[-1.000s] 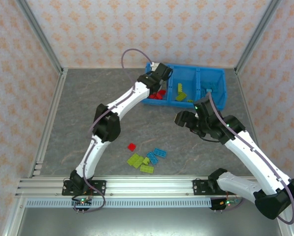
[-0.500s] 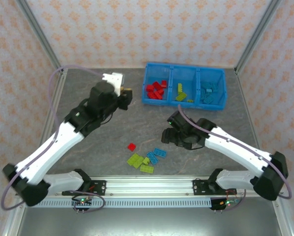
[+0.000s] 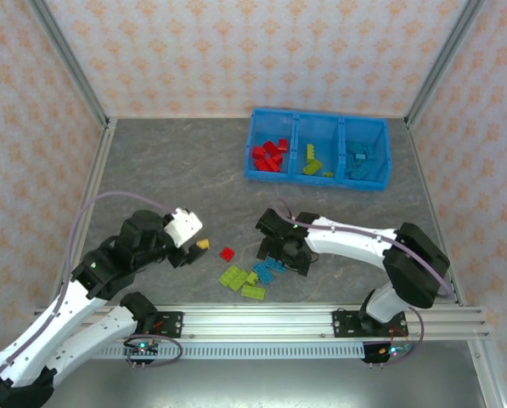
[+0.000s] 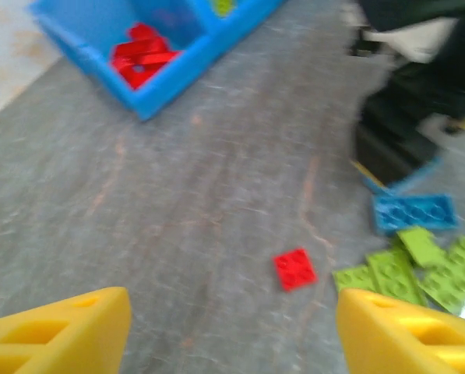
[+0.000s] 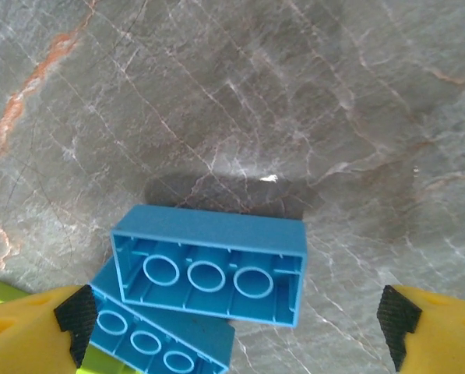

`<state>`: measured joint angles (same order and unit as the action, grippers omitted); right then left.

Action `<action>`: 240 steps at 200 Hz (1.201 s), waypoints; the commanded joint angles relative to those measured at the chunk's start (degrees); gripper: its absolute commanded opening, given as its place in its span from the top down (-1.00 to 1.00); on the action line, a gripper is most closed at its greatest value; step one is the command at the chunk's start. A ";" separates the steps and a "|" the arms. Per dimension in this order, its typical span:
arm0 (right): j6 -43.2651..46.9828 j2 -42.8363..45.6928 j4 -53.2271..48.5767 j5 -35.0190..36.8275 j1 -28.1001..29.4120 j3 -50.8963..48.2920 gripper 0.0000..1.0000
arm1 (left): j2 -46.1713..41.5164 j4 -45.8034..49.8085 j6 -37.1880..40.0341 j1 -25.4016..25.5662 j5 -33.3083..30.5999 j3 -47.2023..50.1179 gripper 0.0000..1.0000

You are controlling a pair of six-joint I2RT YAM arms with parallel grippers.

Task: Sort the legos into containers by color

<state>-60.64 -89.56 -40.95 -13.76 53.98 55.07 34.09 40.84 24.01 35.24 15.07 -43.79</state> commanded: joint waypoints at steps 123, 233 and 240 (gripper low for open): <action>-0.71 -1.60 -1.86 7.03 -0.46 3.23 -0.03 | 0.27 9.04 21.92 0.33 18.88 1.37 -0.77; 22.71 9.62 -3.93 -3.47 -17.12 10.24 -0.31 | 7.66 -10.44 10.18 3.43 20.05 1.92 -1.00; 24.09 8.68 -4.32 -2.70 -13.64 10.32 -0.35 | 7.62 -9.64 10.74 3.42 19.71 2.10 -1.00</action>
<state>-45.80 -77.71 -45.21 -10.17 32.25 65.17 41.71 30.15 33.50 38.28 35.57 -39.70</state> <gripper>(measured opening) 0.651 0.997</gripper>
